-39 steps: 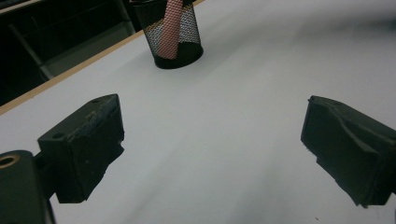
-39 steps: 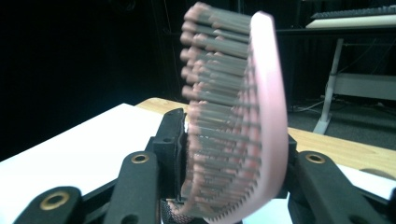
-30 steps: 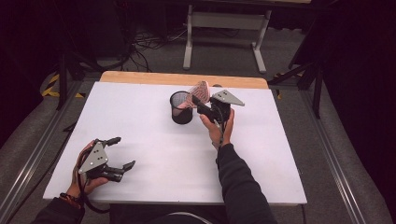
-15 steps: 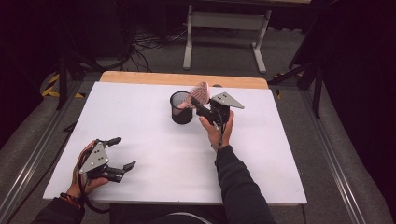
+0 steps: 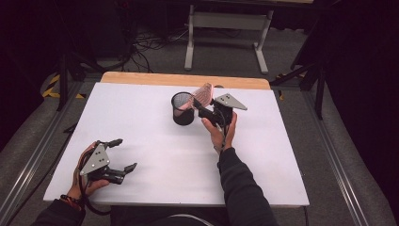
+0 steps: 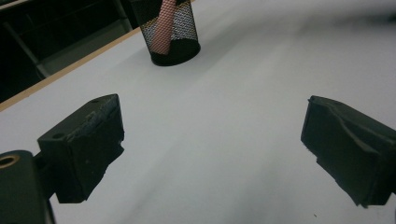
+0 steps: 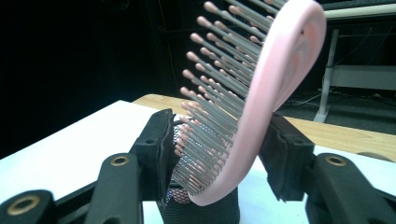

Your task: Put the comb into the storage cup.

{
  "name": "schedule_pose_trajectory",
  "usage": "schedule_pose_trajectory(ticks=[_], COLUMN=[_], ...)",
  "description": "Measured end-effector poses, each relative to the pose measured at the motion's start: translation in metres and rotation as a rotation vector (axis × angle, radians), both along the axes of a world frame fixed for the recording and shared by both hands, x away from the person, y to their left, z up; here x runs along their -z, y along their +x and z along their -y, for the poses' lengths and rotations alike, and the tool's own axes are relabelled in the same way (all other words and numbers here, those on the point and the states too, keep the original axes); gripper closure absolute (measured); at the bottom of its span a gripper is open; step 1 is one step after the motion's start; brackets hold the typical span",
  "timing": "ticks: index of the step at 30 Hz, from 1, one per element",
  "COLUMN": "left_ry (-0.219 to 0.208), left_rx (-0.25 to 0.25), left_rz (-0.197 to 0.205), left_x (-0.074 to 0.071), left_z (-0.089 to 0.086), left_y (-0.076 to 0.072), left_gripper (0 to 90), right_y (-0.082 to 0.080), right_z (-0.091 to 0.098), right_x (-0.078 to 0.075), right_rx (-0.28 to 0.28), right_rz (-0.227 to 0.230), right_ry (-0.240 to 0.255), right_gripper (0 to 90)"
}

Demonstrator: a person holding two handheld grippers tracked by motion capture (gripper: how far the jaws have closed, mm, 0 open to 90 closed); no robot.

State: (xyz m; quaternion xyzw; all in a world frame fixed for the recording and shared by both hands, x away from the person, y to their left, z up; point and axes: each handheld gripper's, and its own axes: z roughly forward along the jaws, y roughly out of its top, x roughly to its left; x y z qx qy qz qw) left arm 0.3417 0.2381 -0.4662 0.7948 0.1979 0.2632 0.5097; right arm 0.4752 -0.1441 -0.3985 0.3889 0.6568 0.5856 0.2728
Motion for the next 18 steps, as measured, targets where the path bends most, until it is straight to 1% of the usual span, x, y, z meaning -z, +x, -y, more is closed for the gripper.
schedule_pose_trajectory(ticks=[2, 4, 7, 10, 15, 18], left_ry=[0.002, 0.002, 0.003, 0.003, 0.001, 0.002], left_rx=[-0.001, 0.001, 0.002, 0.002, 0.002, 0.003], left_rz=[-0.001, -0.003, -0.006, -0.005, -0.008, -0.007], left_x=[0.0002, 0.0003, 0.0006, 0.0005, 0.0009, 0.0008], left_z=[0.0002, 0.0001, 0.0005, 0.0006, 0.0006, 0.0007], left_y=[0.0, 0.0002, 0.0006, 0.0005, 0.0008, 0.0008], left_gripper=[6.9, 6.9, 6.9, 6.9, 6.9, 6.9], right_y=[-0.0019, -0.0035, -0.0043, -0.0042, -0.0047, -0.0046], right_z=[-0.0001, -0.0005, -0.0025, -0.002, -0.0012, -0.0005], right_x=[-0.0004, -0.0007, -0.001, -0.0011, -0.0014, -0.001], right_rx=[0.009, 0.004, 0.011, 0.012, 0.025, 0.033], right_rz=[0.009, 0.012, 0.009, 0.009, 0.01, 0.003], right_ry=[0.001, -0.003, -0.029, -0.027, -0.043, -0.046], right_gripper=[46.4, 44.8, 41.0, 39.8, 36.9, 35.4])
